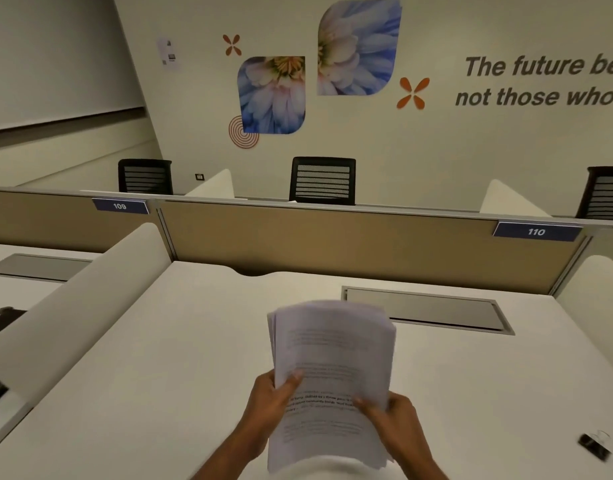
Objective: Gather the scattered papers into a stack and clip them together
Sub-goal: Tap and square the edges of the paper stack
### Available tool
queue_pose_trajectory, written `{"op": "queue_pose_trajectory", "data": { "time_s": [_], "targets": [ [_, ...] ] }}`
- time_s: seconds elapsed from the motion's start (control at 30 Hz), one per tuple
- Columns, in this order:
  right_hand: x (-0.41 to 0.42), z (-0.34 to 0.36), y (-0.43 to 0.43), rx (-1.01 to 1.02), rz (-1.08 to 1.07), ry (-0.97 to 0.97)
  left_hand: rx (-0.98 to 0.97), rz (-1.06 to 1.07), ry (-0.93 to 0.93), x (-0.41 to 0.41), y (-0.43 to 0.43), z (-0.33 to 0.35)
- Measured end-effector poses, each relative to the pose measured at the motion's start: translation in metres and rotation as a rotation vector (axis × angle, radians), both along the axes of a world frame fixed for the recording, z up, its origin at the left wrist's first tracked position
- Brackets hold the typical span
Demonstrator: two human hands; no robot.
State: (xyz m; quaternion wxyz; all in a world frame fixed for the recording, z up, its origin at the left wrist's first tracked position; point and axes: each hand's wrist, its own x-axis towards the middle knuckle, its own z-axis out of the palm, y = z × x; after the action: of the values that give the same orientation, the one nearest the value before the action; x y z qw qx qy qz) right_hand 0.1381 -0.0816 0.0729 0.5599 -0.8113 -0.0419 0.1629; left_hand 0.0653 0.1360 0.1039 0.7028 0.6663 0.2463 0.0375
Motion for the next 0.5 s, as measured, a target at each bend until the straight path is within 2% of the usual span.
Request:
{"op": "queue_pose_trajectory", "data": {
  "time_s": [0.07, 0.13, 0.23, 0.3, 0.4, 0.5],
  "targets": [
    [0.005, 0.015, -0.012, 0.116, 0.035, 0.064, -0.078, 0.034, -0.006, 0.003, 0.008, 0.006],
    [0.008, 0.022, -0.025, 0.299, 0.026, 0.217, -0.188, 0.090, -0.023, 0.004, 0.014, 0.007],
    [0.003, 0.021, -0.026, 0.652, -0.125, 0.485, -0.416, 0.185, -0.069, 0.004, 0.014, 0.008],
    [-0.007, 0.021, -0.013, 0.807, -0.200, 0.566, -0.575, 0.210, -0.109, 0.006, 0.006, 0.008],
    [-0.015, 0.020, 0.007, 0.854, -0.236, 0.514, -0.663, 0.183, -0.108, 0.008, -0.010, 0.002],
    [-0.004, 0.019, 0.007, 0.780, -0.279, 0.359, -0.597, 0.195, -0.111, 0.010, -0.007, -0.006]
  ]
}}
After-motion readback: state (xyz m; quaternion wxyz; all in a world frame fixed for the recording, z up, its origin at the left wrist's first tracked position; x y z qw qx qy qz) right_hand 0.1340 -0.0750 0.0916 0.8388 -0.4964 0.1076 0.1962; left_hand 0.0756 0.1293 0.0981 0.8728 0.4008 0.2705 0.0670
